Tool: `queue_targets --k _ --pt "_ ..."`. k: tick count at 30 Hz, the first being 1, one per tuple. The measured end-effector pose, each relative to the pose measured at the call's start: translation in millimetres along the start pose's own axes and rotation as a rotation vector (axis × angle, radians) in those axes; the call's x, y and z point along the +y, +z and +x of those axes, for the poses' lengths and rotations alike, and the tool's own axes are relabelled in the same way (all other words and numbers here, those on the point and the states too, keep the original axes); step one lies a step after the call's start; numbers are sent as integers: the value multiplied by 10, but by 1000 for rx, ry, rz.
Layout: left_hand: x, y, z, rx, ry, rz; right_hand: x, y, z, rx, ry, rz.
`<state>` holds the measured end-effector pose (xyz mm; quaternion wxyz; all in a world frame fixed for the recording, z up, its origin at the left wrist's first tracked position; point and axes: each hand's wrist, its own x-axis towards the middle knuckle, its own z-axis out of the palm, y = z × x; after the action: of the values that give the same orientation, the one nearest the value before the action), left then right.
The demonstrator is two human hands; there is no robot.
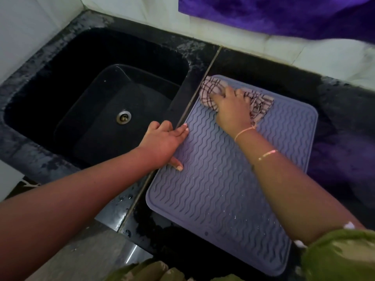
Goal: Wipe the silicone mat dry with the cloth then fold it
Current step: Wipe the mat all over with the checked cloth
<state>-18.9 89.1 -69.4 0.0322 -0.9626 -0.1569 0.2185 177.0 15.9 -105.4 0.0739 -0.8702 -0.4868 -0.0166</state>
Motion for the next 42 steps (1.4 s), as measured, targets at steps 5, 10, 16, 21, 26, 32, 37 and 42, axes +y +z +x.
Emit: queue_targets --k 5,10,16,21,26,32,37,42 --pt "-29 43 16 28 13 -24 -154 -55 -532 -20 -245 35" --pt "-28 26 26 9 25 -31 -38 -311 -301 -80 -164 395" --pt "-33 21 19 4 21 -51 118 -325 426 49 81 123" --pt "-39 51 10 27 5 -72 -94 -10 215 -71 31 80" --pt "-41 61 11 47 12 -61 -265 -87 -317 -7 -152 85" --pt "-7 -23 5 32 13 -11 -173 -326 -261 -58 17 553" --pt "42 -91 11 16 4 124 30 -516 410 228 176 467" --pt "123 -165 89 -15 -23 257 10 -280 499 -249 8 -90"
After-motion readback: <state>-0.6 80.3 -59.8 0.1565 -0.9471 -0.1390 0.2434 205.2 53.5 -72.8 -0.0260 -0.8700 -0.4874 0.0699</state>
